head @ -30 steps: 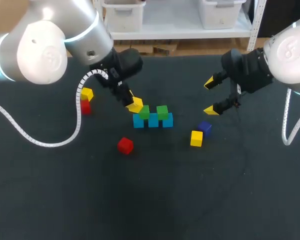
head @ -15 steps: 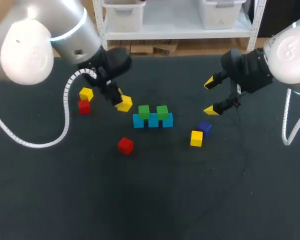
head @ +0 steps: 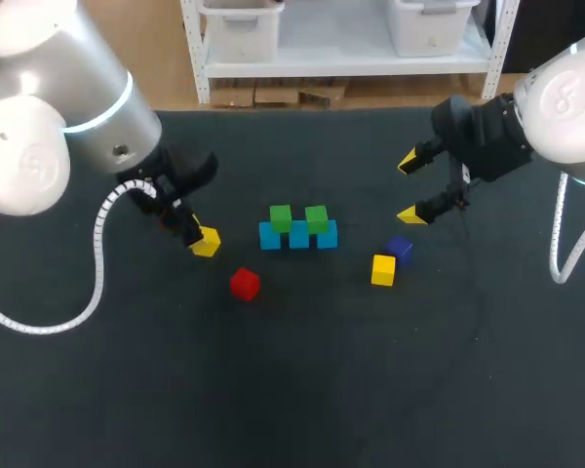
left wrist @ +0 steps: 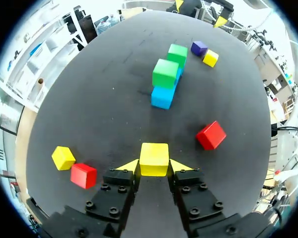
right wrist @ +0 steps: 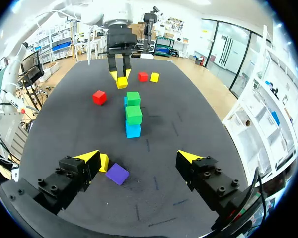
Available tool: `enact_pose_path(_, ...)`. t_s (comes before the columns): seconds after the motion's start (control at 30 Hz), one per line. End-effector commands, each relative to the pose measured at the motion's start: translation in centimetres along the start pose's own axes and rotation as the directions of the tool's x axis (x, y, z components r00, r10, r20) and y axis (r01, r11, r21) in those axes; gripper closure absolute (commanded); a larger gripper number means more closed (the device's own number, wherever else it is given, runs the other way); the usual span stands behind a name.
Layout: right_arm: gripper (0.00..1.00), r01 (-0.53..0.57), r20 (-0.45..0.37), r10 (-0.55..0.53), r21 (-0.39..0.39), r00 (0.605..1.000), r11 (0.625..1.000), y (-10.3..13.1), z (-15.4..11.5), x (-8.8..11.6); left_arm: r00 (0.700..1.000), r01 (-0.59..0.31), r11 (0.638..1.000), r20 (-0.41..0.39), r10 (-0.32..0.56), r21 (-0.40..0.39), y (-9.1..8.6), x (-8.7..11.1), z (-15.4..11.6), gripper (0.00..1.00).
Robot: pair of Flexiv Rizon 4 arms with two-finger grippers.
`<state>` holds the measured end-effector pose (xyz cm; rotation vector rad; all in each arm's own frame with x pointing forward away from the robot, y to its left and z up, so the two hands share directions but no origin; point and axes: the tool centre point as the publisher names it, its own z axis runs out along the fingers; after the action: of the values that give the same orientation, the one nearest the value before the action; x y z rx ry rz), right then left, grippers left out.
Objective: Place the blue cubes, place green cubes on the blue cubes, place the yellow cubes on the green cubes, then place the red cubes on the yellow cubes, and place purple cube on the red cubes.
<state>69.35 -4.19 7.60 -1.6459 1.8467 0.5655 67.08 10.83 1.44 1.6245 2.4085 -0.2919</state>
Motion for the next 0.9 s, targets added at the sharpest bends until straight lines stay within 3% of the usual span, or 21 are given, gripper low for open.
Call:
enact_pose_path(0.03, 0.00, 0.001, 0.004, -0.001, -0.001, 1.000, 1.000, 0.0, 0.0, 0.1, 1.000, 0.002, 1.000, -0.001, -0.002, 0.009, 0.2, 0.2, 0.9, 1.00)
enact_pose_path(0.07, 0.00, 0.001, 0.004, -0.001, -0.001, 1.000, 1.000, 0.0, 0.0, 0.1, 1.000, 0.002, 1.000, -0.004, -0.002, 0.012, 0.2, 0.2, 1.1, 0.93)
enact_pose_path(0.1, 0.00, 0.001, 0.004, -0.001, -0.001, 1.000, 1.000, 0.0, 0.0, 0.1, 0.999, 0.002, 1.000, -0.034, -0.001, 0.019, 0.2, 0.2, 1.3, 0.71)
enact_pose_path(0.13, 0.00, 0.001, 0.004, -0.001, -0.001, 1.000, 1.000, 0.0, 0.0, 0.1, 1.000, 0.002, 1.000, -0.030, -0.001, 0.021, 0.2, 0.2, 1.3, 0.59)
enact_pose_path(0.17, 0.00, 0.001, 0.004, -0.001, -0.001, 1.000, 1.000, 0.0, 0.0, 0.1, 1.000, 0.001, 1.000, -0.028, -0.001, 0.021, 0.2, 0.2, 1.3, 0.53)
enact_pose_path(0.23, 0.00, 0.001, 0.004, -0.001, -0.001, 1.000, 1.000, 0.0, 0.0, 0.1, 0.999, 0.003, 1.000, -0.043, -0.002, 0.021, 0.2, 0.2, 1.3, 0.51)
enact_pose_path(0.33, 0.00, 0.001, 0.004, -0.001, -0.001, 1.000, 1.000, 0.0, 0.0, 0.1, 0.999, 0.000, 1.000, -0.052, 0.001, 0.021, 0.3, 0.2, 1.3, 0.28)
enact_pose_path(0.4, 0.00, 0.001, 0.004, -0.001, -0.001, 1.000, 1.000, 0.0, 0.0, 0.1, 0.999, -0.002, 1.000, -0.050, 0.003, 0.019, 0.4, 0.2, 1.1, 0.28)
enact_pose_path(0.47, 0.00, 0.001, 0.004, -0.001, -0.001, 1.000, 1.000, 0.0, 0.0, 0.1, 0.999, -0.008, 1.000, -0.053, 0.009, 0.019, 0.4, 0.2, 1.0, 0.44)
enact_pose_path(0.57, 0.00, 0.001, 0.004, -0.001, -0.001, 1.000, 1.000, 0.0, 0.0, 0.1, 0.998, -0.010, 1.000, -0.057, 0.011, 0.017, 0.5, 0.2, 0.9, 0.50)
enact_pose_path(0.63, 0.00, 0.001, 0.004, -0.001, -0.001, 1.000, 1.000, 0.0, 0.0, 0.1, 0.999, -0.016, 1.000, -0.048, 0.017, 0.017, 0.6, 0.1, 0.6, 0.40)
enact_pose_path(0.67, 0.00, 0.001, 0.004, -0.001, -0.001, 1.000, 1.000, 0.0, 0.0, 0.1, 0.999, -0.018, 1.000, -0.049, 0.019, 0.015, 0.5, 0.0, 0.3, 0.22)
enact_pose_path(0.73, 0.00, 0.001, 0.004, -0.001, -0.001, 1.000, 1.000, 0.0, 0.0, 0.1, 0.999, -0.021, 1.000, -0.033, 0.021, 0.005, 0.5, -0.2, -0.3, 0.00)
enact_pose_path(0.9, 0.00, 0.001, 0.004, -0.001, -0.001, 1.000, 1.000, 0.0, 0.0, 0.1, 0.999, -0.031, 0.999, 0.025, 0.031, -0.014, 0.2, -0.8, -2.4, 0.00)
